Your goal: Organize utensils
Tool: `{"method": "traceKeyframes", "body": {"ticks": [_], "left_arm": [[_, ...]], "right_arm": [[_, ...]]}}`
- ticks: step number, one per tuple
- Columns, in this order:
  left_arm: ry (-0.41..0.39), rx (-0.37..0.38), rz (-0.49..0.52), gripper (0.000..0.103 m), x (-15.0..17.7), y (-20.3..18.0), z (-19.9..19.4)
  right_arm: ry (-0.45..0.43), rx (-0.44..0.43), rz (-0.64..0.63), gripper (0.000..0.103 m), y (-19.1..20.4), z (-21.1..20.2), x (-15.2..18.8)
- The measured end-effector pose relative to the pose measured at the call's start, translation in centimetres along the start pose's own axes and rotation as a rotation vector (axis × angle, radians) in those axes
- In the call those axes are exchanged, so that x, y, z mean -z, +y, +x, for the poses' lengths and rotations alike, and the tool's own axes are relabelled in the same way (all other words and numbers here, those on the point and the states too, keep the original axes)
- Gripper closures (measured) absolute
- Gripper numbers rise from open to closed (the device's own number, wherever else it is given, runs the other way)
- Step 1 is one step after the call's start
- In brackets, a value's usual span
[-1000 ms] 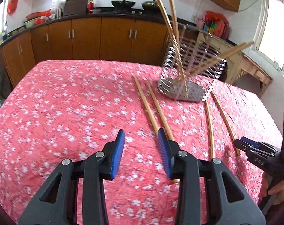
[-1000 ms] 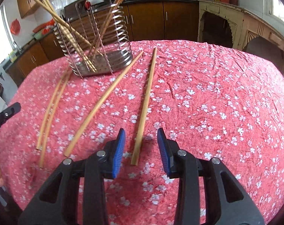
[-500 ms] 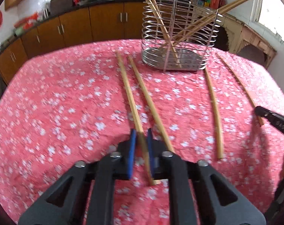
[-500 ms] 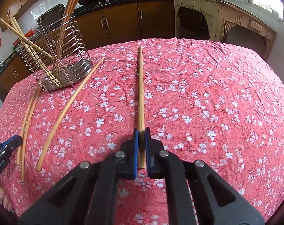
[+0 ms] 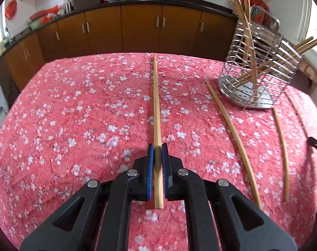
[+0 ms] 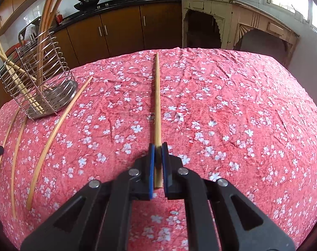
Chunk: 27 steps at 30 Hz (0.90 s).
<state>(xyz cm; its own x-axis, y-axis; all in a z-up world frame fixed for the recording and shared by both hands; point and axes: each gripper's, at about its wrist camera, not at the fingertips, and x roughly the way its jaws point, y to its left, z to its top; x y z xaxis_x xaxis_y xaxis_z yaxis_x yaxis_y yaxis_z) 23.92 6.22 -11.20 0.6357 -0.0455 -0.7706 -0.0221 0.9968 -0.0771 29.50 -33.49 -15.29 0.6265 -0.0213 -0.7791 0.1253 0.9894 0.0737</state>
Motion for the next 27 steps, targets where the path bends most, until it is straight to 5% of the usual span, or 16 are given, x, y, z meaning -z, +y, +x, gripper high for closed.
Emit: {"method": "traceKeyframes", "body": {"ticks": [4,11,27], "left_arm": [[-0.006,0.022,0.012,0.094,1.1,0.5,-1.3],[0.006,0.028,0.067,0.066,2.7,-0.8,-2.1],[0.017,0.012,0.101,0.059,2.3,-2.3,-1.1]], "right_arm": [[0.005,-0.008,-0.016,0.092,0.2,-0.7,0.9],[-0.023,0.020,-0.052,0.080,0.7,-1.2,2.1],[-0.021,0.011,-0.041,0.075,0.4,-1.2,2.0]]}}
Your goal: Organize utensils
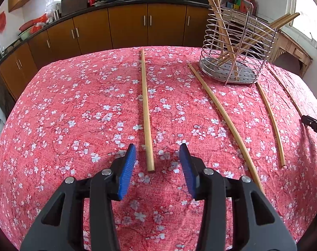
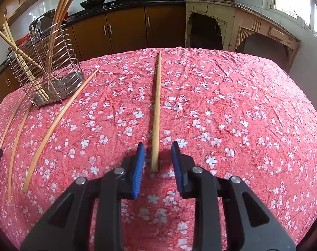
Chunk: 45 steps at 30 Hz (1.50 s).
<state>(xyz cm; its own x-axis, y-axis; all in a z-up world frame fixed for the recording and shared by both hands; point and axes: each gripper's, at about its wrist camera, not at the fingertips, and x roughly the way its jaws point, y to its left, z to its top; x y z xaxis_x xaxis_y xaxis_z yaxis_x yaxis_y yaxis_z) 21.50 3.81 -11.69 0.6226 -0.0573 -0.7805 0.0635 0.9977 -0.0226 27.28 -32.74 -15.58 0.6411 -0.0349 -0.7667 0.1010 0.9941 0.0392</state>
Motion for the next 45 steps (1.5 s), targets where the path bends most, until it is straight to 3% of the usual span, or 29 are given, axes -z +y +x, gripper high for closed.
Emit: {"method": "traceKeyframes", "body": {"ticks": [30,32,33,35,36,40,45], "left_arm": [[0.007,-0.045,0.027,0.060,0.2,-0.4,-0.1],[0.006,-0.044,0.015,0.065,0.4,-0.4,-0.3],[0.004,-0.046,0.010,0.068,0.5,-0.4,-0.4],[0.001,-0.054,0.000,0.090,0.6,-0.4,-0.6],[0.000,-0.053,-0.004,0.094,0.7,-0.3,-0.7],[-0.002,-0.034,-0.025,0.096,1.2,0.5,-1.1],[-0.055,-0.017,-0.036,0.096,1.5,1.4,-3.4]], "right_arm": [[0.001,0.010,-0.015,0.076,0.4,-0.4,0.6],[0.001,0.001,-0.009,0.078,0.3,-0.6,0.8],[0.000,0.003,-0.006,0.085,0.2,-0.7,0.9],[-0.001,0.002,-0.010,0.095,0.3,-0.7,0.9],[-0.002,0.002,-0.010,0.095,0.3,-0.8,0.9],[-0.012,0.001,0.002,0.095,0.0,-1.3,1.2],[-0.103,0.020,-0.018,0.095,-0.5,-4.1,1.7]]}}
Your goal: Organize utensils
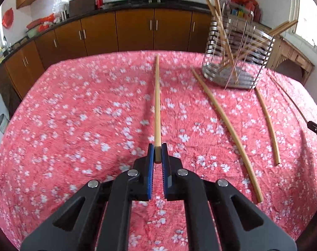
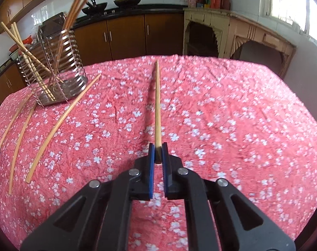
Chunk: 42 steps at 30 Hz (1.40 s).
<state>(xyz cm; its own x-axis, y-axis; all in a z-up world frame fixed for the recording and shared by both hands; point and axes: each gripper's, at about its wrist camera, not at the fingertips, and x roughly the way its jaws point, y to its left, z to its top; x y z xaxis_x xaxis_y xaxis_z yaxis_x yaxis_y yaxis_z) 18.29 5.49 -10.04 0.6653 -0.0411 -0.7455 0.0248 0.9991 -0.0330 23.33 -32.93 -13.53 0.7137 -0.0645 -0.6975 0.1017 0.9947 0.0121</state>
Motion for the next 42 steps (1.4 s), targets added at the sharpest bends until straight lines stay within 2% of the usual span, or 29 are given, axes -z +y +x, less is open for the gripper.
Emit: {"method": "traceKeyframes", "body": {"ticks": [6,12,19,27,42], "left_arm": [[-0.154,-0.017,0.010,0.096,-1.2,0.6,-4.8],[-0.273,-0.005,-0.031,0.096,-3.4,1.3,-8.4],[-0.394,0.005,-0.079,0.096,-6.9,1.8,-11.4],[-0.474,-0.003,-0.113,0.096,-9.5,2.6,-13.4],[-0.529,0.023,-0.108,0.096,-10.5,2.0,-15.6]], "right_arm": [[-0.147,0.020,-0.006,0.095,-1.2,-5.1,-1.8],[-0.288,0.012,-0.003,0.095,-1.7,-9.5,-4.5],[-0.400,-0.024,0.017,0.095,-2.1,-12.4,-8.1],[-0.444,-0.072,0.044,0.095,-1.9,-14.0,-10.7],[-0.469,-0.225,0.045,0.095,-0.5,-17.9,-12.5]]}}
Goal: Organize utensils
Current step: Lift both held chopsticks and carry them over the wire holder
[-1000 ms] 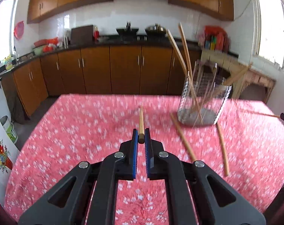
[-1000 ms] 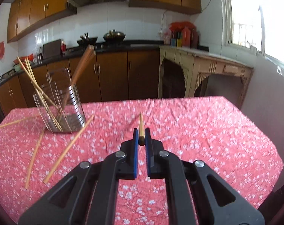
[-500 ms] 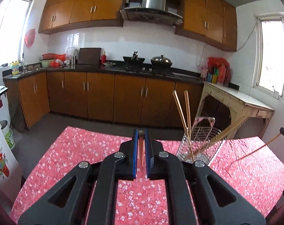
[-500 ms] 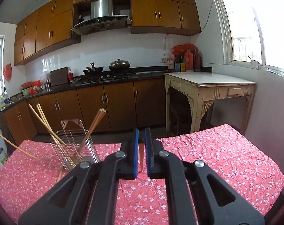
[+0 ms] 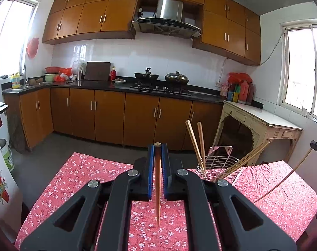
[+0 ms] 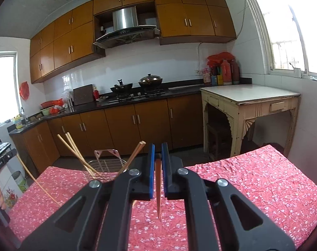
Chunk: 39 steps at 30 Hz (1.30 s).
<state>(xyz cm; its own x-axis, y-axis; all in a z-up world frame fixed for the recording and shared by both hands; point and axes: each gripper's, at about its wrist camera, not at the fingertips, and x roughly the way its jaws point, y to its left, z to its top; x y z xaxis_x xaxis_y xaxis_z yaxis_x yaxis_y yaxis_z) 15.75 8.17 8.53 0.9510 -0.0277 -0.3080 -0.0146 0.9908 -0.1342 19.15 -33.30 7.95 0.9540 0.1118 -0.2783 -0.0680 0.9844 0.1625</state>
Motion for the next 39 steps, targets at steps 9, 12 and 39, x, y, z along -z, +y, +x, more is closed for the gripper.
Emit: {"method": "traceKeyframes", "body": {"ticks": [9,12,39], "left_arm": [[-0.040,0.069,0.009,0.096,-2.5,-2.3,-0.8],[-0.070,0.105,0.008,0.096,-4.3,-3.6,-1.3],[-0.184,0.084,-0.038,0.096,-8.0,-11.0,9.5]], "right_arm": [[-0.017,-0.117,0.010,0.095,2.8,-0.9,-2.8],[-0.048,-0.154,-0.007,0.095,4.2,-1.7,-4.6],[-0.054,-0.173,-0.033,0.095,10.6,12.3,-9.1]]}}
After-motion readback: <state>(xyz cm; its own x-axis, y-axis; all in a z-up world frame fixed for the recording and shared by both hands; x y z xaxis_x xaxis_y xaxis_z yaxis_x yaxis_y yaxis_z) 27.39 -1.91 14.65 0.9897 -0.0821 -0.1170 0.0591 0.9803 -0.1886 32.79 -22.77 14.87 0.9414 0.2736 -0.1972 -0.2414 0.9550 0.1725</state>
